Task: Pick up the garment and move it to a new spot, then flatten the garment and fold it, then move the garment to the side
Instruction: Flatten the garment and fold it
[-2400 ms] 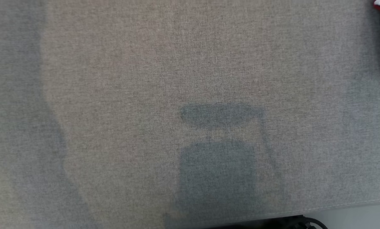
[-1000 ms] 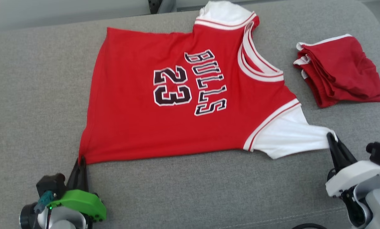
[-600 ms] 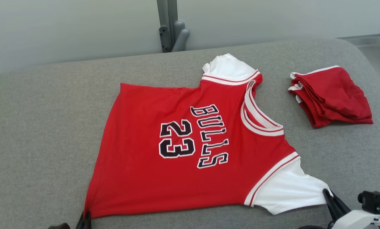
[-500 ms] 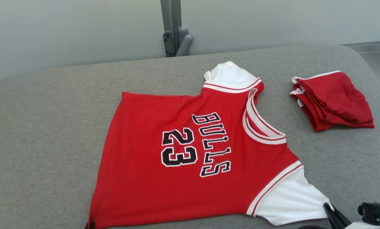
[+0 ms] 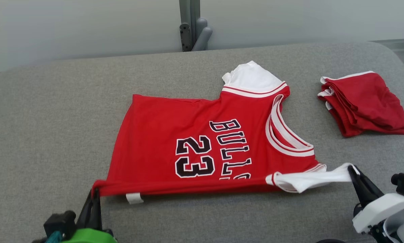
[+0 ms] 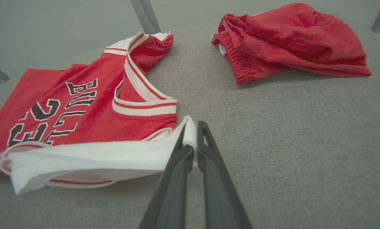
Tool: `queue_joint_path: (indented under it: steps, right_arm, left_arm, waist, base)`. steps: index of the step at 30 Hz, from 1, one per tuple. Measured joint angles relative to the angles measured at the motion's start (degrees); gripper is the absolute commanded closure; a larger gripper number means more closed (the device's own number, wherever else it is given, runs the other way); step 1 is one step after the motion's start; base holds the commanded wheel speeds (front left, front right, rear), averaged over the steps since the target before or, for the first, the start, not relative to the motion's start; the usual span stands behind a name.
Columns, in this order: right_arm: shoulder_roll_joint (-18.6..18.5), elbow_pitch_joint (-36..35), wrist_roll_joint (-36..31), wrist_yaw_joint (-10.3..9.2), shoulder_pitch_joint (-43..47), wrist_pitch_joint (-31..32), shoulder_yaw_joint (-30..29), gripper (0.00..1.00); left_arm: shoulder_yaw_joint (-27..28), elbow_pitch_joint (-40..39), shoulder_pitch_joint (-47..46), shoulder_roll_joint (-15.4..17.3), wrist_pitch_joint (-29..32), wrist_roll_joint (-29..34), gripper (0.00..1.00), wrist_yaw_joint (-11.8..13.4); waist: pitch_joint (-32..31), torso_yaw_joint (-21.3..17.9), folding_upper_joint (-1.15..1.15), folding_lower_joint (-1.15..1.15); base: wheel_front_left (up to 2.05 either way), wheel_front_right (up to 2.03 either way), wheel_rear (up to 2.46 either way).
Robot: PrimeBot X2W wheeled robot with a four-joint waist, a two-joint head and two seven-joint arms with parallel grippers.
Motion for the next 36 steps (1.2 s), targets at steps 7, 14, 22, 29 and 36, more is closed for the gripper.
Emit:
queue_joint_path:
  steps: [7,14,22,29,36]
  right_arm:
    - [1.4,-1.3,-3.1,-0.05,-8.1,0.0,-1.3,1.0]
    - [2.6,3.5,-5.3,-0.05,-17.4,0.0,0.5,1.0]
    - [4.4,10.3,-5.7,-0.05,-23.1,0.0,1.7,0.89]
    - [6.3,8.0,-7.2,-0.07,-24.1,0.0,-5.4,0.0]
    - [7.8,1.0,-9.8,-0.07,-14.1,0.0,-9.9,0.0]
  left_arm:
    - [-2.6,-0.6,-9.4,0.1,0.0,2.1,1.0,-0.5]
    - [-3.5,3.7,-16.6,0.1,0.0,2.8,1.0,-0.7]
    - [-4.6,6.5,-19.4,0.1,0.0,2.9,1.0,-0.4]
    - [-4.0,4.3,-19.7,0.1,0.0,1.8,0.0,0.8]
    - [-2.6,0.8,-15.4,0.2,0.0,-0.3,0.0,2.2]
  waist:
    - [3.4,0.6,0.0,0.0]
    - [7.3,1.2,0.0,0.0]
    - [10.5,1.9,0.0,0.0]
    - [11.9,1.9,0.0,0.0]
    - [11.0,1.5,0.0,0.0]
  base:
    - [0.0,0.0,0.0]
    - [0.0,0.0,0.0]
    - [0.0,0.0,0.0]
    - [0.0,0.0,0.0]
    - [0.0,0.0,0.0]
